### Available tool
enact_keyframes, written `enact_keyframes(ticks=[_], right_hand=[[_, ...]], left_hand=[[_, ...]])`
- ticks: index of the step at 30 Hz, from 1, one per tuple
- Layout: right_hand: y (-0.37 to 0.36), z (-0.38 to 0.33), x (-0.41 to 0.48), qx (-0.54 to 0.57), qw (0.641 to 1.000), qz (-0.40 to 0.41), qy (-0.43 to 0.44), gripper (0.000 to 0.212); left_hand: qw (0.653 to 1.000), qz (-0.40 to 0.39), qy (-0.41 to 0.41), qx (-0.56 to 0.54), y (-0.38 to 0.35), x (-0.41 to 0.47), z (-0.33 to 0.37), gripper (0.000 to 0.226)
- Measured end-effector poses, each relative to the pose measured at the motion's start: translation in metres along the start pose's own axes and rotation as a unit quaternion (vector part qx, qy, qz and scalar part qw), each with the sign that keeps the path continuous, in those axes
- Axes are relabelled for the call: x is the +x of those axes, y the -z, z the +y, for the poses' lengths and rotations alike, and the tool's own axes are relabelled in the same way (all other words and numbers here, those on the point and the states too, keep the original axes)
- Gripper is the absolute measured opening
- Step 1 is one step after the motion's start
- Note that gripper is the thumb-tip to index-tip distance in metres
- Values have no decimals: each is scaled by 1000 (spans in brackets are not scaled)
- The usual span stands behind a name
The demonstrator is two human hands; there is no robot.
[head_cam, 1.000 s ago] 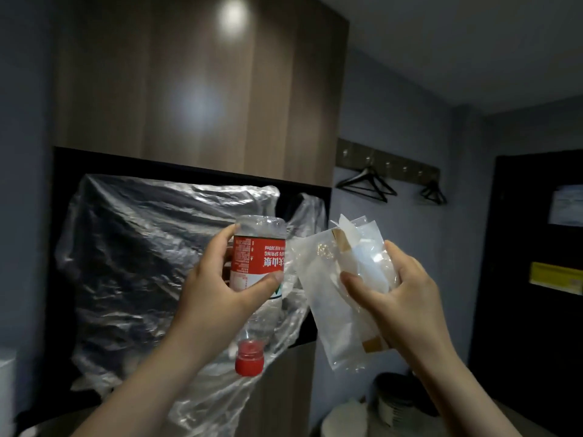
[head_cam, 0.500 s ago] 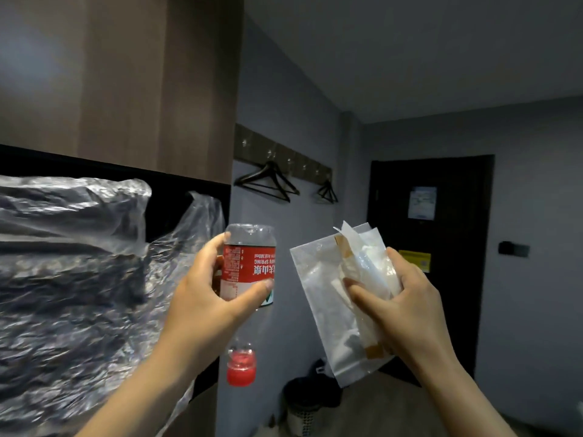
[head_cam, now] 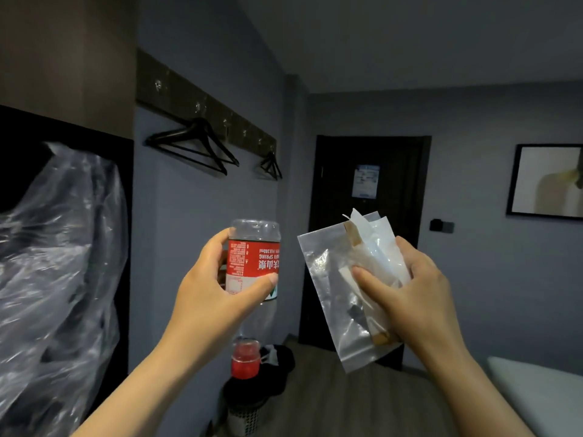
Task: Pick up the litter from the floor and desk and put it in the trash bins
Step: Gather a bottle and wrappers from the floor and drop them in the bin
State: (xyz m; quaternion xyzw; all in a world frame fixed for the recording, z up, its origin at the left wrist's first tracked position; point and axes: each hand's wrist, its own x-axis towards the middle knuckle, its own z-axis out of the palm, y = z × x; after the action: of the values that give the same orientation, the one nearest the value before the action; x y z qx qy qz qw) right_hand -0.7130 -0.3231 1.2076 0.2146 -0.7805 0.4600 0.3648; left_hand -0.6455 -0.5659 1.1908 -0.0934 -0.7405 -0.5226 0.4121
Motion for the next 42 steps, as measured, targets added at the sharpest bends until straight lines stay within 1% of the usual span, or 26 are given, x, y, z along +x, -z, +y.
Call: enact_keyframes(ticks=[6,10,15,18,24,28,30,33,37,40,42], right_hand=[[-41,85,71,14,1000,18,-9,32],[-74,138,119,12,1000,2,-13,33],[-121,200,163,6,999,-21,-26,38],[-153,233,190,1,999,-22,-32,41],[-229,294,254,-10,999,-23,-35,39],[-290,339,318,-27,998,-20,-44,40],[-298,348,327,-21,998,-27,-47,44],[-329,385,352,-23,998,-30,-52,45],[-362,438,388,-29,998,-33,-52,45],[-387,483,420,-20,999,-26,-42,36],[-406,516,441,-10,999,-27,-40,35]], left_hand=[[1000,-10,5,0,-63,80,-64,67],[1000,-2,17,-2,-104,129,-110,69],[999,-12,39,-2,-144,183,-173,71],[999,-15,41,-9,-163,217,-217,73],[998,-21,55,-21,-188,296,-309,78],[998,-26,61,-17,-202,370,-378,69],[998,-23,62,-8,-203,380,-393,68],[996,-28,79,-13,-223,407,-440,69],[994,-43,103,-19,-258,444,-493,76],[993,-34,109,-3,-286,474,-530,77],[994,-30,105,18,-307,491,-552,79]])
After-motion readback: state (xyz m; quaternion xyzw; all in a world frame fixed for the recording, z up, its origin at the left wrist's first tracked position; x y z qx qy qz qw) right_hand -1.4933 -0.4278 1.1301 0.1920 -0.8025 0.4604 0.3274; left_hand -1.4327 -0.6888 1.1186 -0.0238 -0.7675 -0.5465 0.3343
